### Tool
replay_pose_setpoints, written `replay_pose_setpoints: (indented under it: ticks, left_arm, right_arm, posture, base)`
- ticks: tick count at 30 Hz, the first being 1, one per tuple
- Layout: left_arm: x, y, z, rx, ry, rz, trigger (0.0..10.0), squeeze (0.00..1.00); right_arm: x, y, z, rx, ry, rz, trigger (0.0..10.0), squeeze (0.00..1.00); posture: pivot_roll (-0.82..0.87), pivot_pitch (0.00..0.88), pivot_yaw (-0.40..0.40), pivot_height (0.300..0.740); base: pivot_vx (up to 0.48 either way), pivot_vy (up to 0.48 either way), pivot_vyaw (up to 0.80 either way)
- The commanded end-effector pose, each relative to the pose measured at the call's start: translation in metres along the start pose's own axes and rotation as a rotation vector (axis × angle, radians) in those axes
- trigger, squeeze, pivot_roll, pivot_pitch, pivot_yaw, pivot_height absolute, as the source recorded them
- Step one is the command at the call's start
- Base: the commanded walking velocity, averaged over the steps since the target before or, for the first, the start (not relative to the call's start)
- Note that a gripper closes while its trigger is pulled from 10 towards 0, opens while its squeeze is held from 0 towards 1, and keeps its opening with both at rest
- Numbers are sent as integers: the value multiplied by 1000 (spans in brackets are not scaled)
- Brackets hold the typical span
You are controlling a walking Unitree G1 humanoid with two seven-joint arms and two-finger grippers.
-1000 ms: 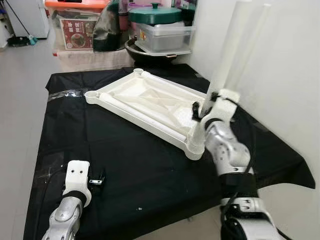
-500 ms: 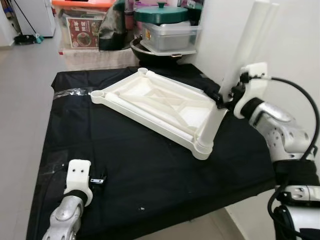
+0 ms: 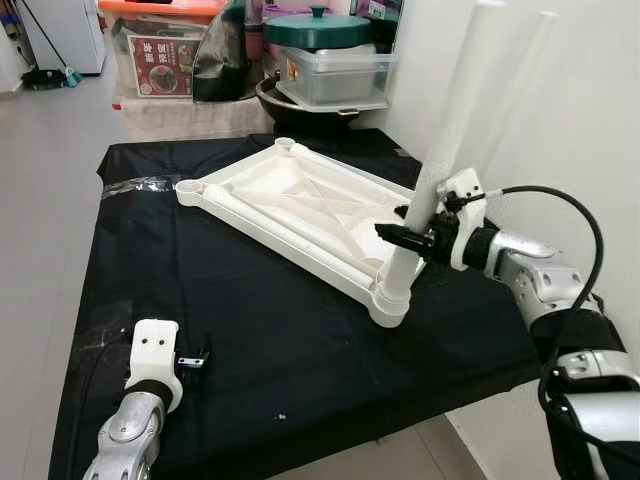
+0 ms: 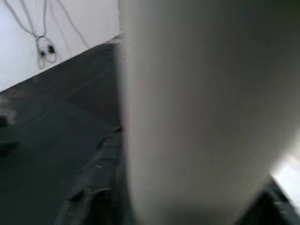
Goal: Building children table
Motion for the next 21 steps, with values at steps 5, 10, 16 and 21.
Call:
replay_pose_setpoints:
  ticks: [5,10,16,21]
  left_arm:
    - [3,-7,-29,-113,-6,-8,10000,0]
    - [4,-6,-29,-112,-2,-14,10000,0]
    - [4,-5,-28,-110,3,-15,10000,0]
    - [2,-6,-28,-112,6,-12,10000,0]
  right_arm:
    - [-35,5,0,83,82,249,0,0]
    - [-41,15,-7,123,100,208,0,0]
    - [-8,29,-29,80,104,-200,0,0]
    - [41,-16,-64,-1,139,-984,0,0]
  posture:
    - [118,0,-134,740]
    - [112,0,-128,740]
    - [117,0,-130,740]
    - [111,0,-125,740]
  base:
    - [0,0,0]
    - [0,0,0]
    - [0,0,0]
    - [0,0,0]
Point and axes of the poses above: a point about 5 cm out from each wrist's last joint towards the gripper, its own y axis pointing out of the wrist towards the gripper, its own z axis along the axis of the wrist's last joint, x = y × z, the point moved 5 cm from there along y, pointing out of the wrist towards the gripper, and after that the axes turned 4 degrees about y, right-handed, at the moved point
